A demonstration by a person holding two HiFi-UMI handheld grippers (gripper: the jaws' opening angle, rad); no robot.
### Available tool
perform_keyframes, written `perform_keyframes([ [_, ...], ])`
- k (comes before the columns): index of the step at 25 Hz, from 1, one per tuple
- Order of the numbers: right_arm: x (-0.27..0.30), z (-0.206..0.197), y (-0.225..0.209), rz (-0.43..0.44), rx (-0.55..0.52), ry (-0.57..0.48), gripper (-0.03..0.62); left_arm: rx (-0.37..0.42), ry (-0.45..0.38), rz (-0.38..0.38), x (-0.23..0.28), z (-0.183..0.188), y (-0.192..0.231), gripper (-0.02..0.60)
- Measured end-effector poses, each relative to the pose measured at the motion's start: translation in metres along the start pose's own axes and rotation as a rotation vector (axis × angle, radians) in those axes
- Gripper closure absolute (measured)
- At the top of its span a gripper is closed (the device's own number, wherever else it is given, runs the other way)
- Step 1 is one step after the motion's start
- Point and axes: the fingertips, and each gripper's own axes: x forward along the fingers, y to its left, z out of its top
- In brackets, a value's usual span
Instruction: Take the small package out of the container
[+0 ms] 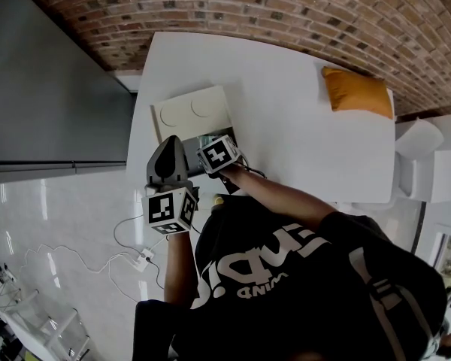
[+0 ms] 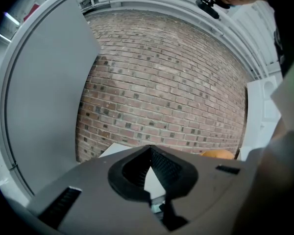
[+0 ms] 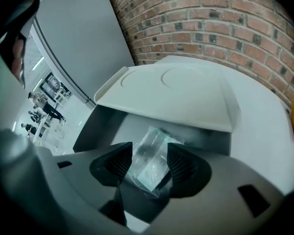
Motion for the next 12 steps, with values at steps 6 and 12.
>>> perform_keyframes([
  [6,0.007,0.003,-0.018,-0.075,0.009,-0.004,0.378,-0.002,0.007,0.007,-0.001,-0.001,0.007,0.575],
  [12,0.013,0.004,-0.008,-0.023,0.034,-0.009,0.39,-0.017,0.011,0.011,0.0,-0.003,0.01,0.575],
])
